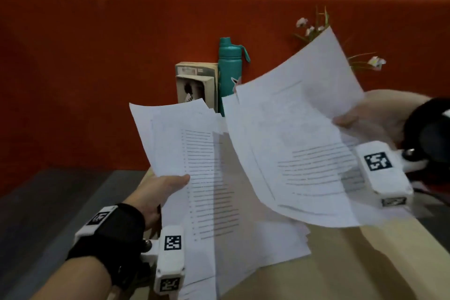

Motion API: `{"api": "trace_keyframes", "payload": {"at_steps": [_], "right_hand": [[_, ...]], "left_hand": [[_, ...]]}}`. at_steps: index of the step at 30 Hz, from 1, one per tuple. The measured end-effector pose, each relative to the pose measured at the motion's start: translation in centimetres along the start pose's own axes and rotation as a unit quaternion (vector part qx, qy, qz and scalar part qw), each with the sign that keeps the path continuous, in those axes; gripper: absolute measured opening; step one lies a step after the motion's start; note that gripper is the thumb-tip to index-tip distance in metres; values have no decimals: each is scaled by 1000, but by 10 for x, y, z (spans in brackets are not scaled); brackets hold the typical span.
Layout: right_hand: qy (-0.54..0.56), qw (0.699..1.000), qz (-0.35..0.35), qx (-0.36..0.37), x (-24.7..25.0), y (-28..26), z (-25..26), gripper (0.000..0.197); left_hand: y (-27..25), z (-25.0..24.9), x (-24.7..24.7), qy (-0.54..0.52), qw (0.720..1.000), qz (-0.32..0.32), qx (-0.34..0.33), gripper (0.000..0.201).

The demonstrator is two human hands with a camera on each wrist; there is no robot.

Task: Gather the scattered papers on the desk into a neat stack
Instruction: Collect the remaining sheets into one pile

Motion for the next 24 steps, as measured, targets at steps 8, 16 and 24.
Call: {"api": "trace_keyframes", "payload": {"at_steps": [8,16,24], "right_hand": [[-119,991,58,-8,-145,16,-8,41],[93,994,36,36,-171,30,-4,66],[284,953,62,89,-131,15,6,39]], "left_hand": [[-4,-7,-11,-13,999,-2,-30,35],[-8,-22,-21,89,994,49,-36,49],[-18,-90,-56,103,987,76,-98,30]]}}
Point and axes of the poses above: each hand's wrist, its own y-axis towards the middle knuckle, its own x-axis out of the back of the hand, z = x × y, the point moved 8 cm from there along y, towards the middle knuckle, and after that the axes turned 11 degrees about -y, right-handed, at the moved point
